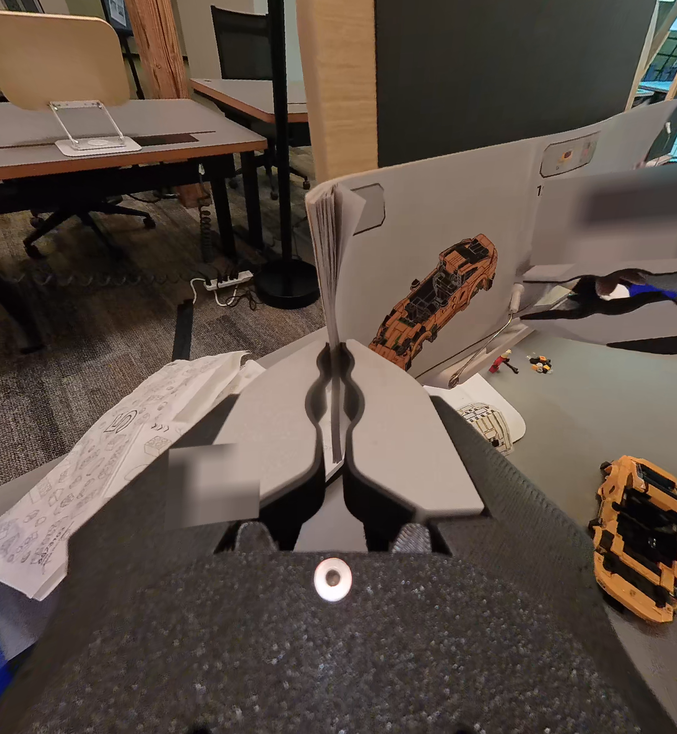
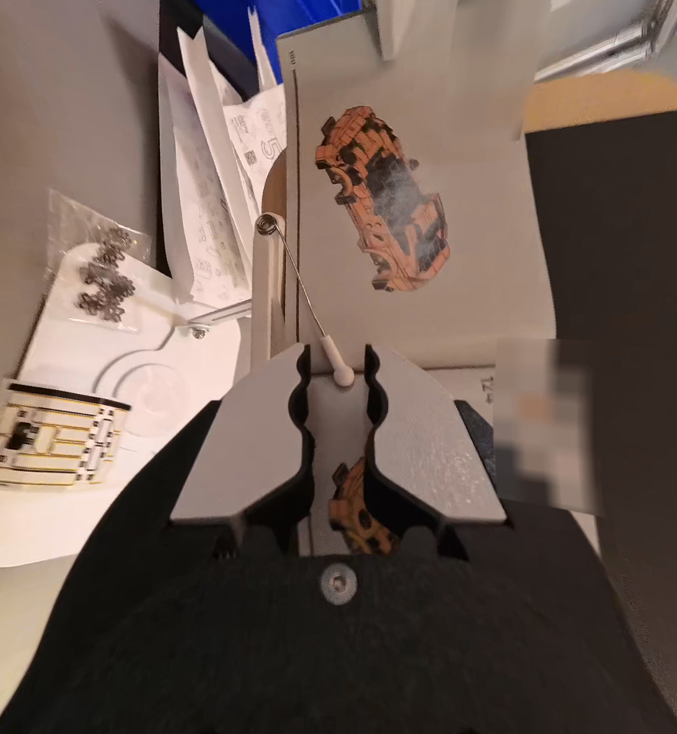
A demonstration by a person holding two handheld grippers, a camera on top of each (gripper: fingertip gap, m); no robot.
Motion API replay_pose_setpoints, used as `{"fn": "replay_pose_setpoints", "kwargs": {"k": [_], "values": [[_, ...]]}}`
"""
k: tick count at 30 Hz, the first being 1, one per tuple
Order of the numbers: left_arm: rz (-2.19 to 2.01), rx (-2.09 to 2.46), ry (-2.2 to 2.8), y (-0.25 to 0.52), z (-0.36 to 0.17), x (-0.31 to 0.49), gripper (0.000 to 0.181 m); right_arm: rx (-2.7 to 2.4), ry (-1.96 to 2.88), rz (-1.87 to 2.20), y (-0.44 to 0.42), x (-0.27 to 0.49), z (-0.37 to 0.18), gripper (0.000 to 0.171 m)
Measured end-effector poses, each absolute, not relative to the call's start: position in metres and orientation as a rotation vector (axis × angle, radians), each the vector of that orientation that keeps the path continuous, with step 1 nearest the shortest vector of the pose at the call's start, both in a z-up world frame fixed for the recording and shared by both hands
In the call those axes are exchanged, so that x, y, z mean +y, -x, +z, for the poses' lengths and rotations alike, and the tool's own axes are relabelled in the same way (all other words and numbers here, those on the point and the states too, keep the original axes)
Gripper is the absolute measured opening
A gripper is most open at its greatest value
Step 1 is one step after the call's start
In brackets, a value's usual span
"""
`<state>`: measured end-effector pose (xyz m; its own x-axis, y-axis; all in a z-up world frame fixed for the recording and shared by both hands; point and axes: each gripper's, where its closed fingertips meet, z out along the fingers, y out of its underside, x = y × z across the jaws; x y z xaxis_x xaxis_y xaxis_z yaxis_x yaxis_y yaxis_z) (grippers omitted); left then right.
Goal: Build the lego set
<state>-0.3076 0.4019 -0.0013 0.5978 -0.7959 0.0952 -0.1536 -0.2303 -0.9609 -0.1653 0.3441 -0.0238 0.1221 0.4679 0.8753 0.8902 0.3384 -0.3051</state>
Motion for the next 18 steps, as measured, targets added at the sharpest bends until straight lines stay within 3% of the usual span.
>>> {"fn": "replay_pose_setpoints", "kwargs": {"k": [5, 18], "values": [[-0.726, 0.813, 1.723, 0.308, 0.000, 0.402, 0.003, -1.586, 1.206, -0.657, 0.162, 0.352, -0.029, 0.007], [-0.714, 0.807, 1.713, 0.319, 0.001, 0.401, 0.003, -1.508, 1.210, -0.663, 0.156, 0.349, -0.045, 0.006]]}}
